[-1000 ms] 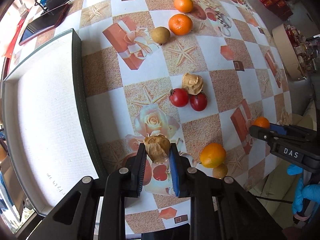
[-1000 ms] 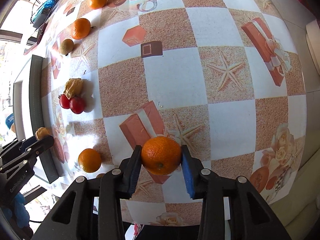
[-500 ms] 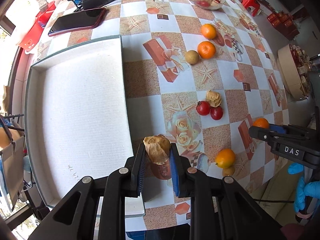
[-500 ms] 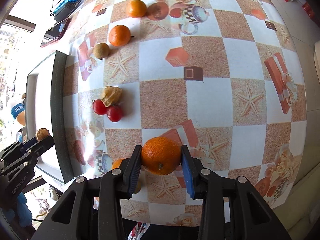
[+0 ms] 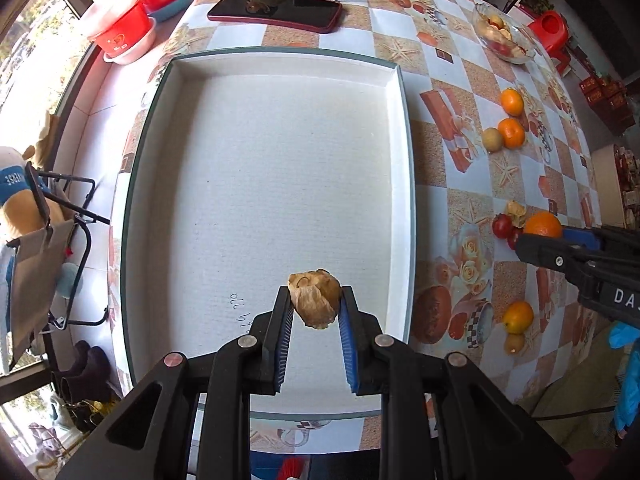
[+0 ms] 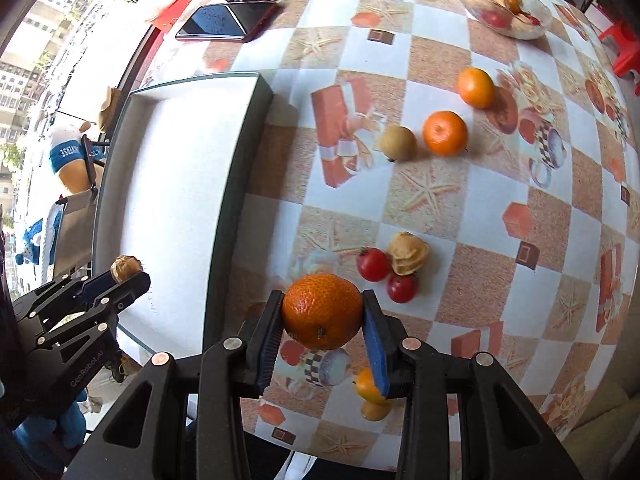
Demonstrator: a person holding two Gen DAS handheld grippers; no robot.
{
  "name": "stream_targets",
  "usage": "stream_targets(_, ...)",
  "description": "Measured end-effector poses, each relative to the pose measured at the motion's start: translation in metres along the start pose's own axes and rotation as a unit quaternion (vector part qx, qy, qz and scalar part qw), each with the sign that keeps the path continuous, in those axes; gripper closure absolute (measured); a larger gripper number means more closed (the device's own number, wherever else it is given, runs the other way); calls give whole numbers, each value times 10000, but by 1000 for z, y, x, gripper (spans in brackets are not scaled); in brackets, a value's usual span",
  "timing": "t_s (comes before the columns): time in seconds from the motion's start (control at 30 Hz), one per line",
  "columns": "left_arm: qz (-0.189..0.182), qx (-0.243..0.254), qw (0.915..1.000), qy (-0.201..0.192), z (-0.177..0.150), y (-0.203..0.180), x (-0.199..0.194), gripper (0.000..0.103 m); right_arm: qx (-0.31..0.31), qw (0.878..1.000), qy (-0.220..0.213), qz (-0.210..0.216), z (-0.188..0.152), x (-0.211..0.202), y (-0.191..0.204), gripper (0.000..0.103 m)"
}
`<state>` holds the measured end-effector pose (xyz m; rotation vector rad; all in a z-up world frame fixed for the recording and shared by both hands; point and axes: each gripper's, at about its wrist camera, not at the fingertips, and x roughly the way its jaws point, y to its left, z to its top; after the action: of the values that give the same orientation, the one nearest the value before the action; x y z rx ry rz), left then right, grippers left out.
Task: Organize fruits
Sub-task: 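Carry the physalis in left gripper and orange in right gripper over the white tray, then open left gripper to drop the physalis while right gripper releases the orange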
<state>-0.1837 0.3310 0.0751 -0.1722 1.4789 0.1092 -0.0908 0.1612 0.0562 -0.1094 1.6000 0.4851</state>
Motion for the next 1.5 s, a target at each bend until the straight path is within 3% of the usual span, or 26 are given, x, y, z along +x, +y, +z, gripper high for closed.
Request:
stream_targets(0.3,114,-374,9991,160,-15,44,9,78,-733,9971,124,178,16,16,70,64)
stream_targets(0.57,123,-512,9982,287,-21,59,16,78,-1095,9932,323,208,13,31,105,64)
stream_targets(1.07,89,-457,9966,681,-20,69,45,78,-1320,9867,916,239,10,77,136,64)
stream_targets(1.33,133,-370,9970,668,-13,65,45,78,-1357,9848,1066,178,9,93,146,64)
stream_targets(1.43,133,-347,9972,650,-13,63,43,74,-1395,9844,1056,177,11,94,149,63)
stream_targets(1.5,142,-333,9972,650,-13,62,42,55,-1396,9839,1089,220,9,90,141,63)
